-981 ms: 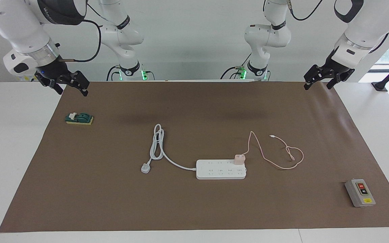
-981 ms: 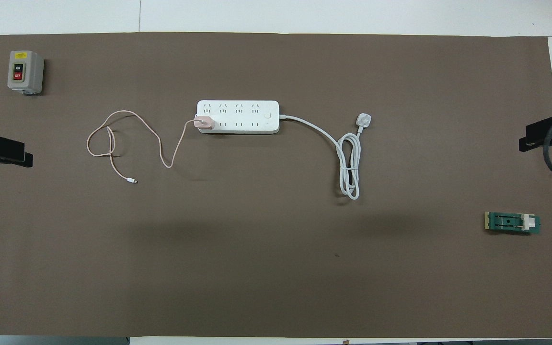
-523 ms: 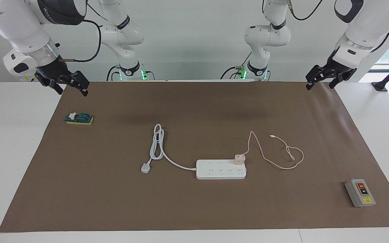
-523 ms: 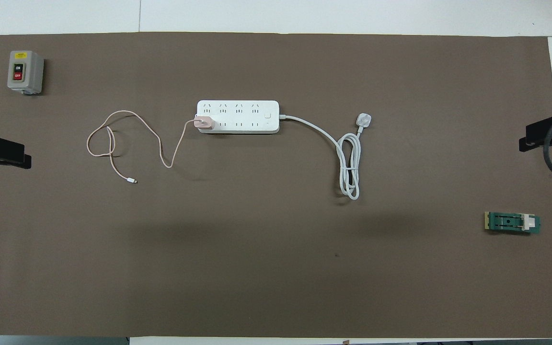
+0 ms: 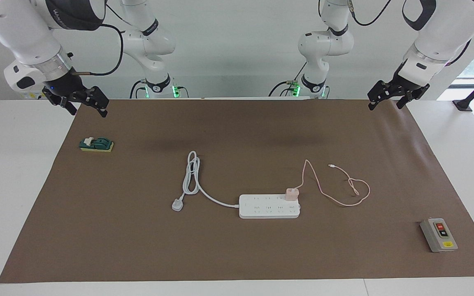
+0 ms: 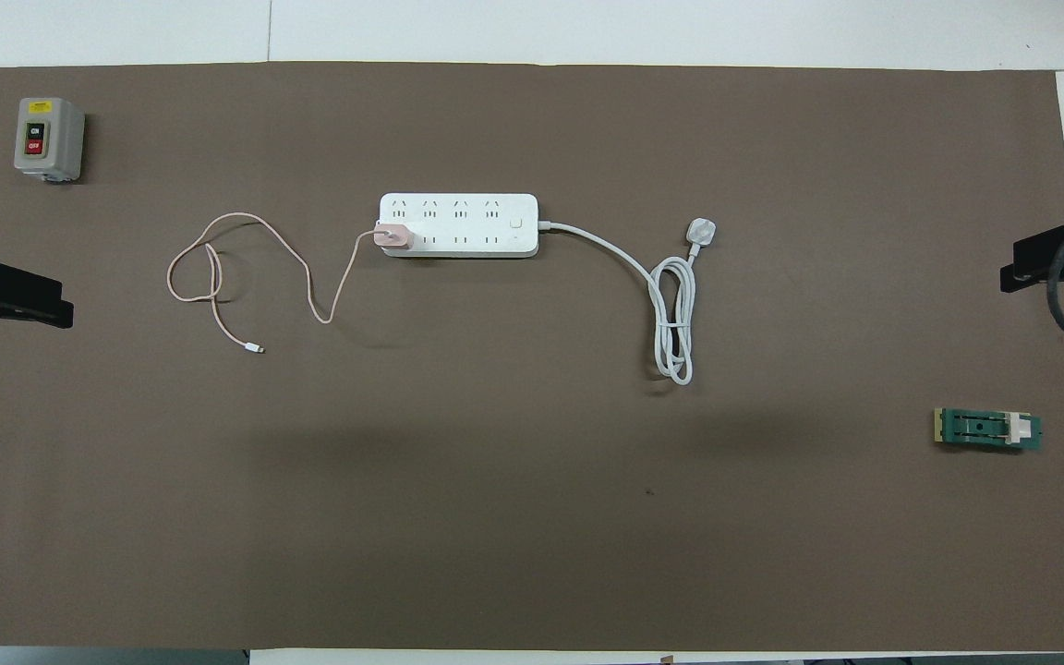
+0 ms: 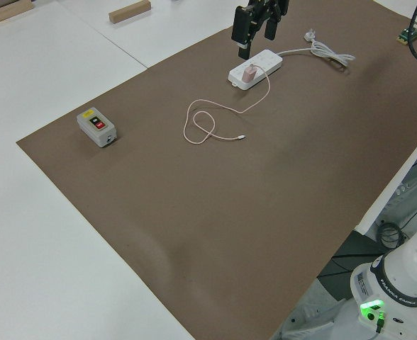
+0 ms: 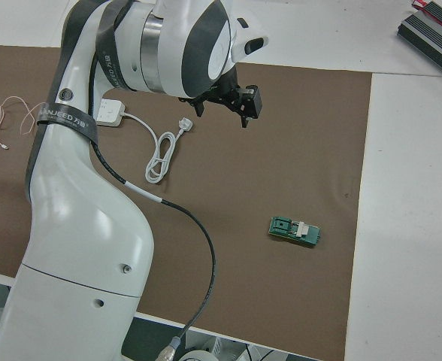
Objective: Plug charger into power strip
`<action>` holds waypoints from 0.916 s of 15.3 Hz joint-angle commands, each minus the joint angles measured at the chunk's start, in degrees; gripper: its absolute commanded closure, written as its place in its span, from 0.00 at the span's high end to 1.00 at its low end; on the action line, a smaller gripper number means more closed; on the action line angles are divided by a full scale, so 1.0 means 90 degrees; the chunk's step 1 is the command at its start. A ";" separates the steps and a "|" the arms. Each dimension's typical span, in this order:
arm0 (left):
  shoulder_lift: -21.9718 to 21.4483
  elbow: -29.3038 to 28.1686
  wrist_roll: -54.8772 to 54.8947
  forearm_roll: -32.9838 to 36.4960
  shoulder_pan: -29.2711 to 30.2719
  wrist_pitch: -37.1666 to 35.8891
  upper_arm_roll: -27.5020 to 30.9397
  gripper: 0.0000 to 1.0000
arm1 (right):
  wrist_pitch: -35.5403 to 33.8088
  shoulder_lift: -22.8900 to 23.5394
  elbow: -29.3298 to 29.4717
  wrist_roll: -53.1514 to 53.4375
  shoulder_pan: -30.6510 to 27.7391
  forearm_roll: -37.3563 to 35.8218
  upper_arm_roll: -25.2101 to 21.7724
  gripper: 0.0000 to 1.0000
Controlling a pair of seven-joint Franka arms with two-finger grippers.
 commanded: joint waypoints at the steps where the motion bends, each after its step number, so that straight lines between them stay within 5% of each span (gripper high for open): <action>1: -0.0047 -0.0107 0.0147 0.0104 0.0095 0.0166 -0.0091 1.00 | 0.0022 -0.0075 -0.0059 0.0072 -0.0062 -0.0125 0.0083 1.00; 5: -0.0056 -0.0321 0.0118 0.0104 0.0047 0.0956 -0.0091 1.00 | 0.0022 -0.0075 -0.0059 0.0072 -0.0062 -0.0125 0.0083 1.00; 14: -0.0320 -0.0840 0.0128 0.0104 0.0037 0.0704 -0.0091 1.00 | 0.0022 -0.0075 -0.0059 0.0062 -0.0062 -0.0125 0.0083 1.00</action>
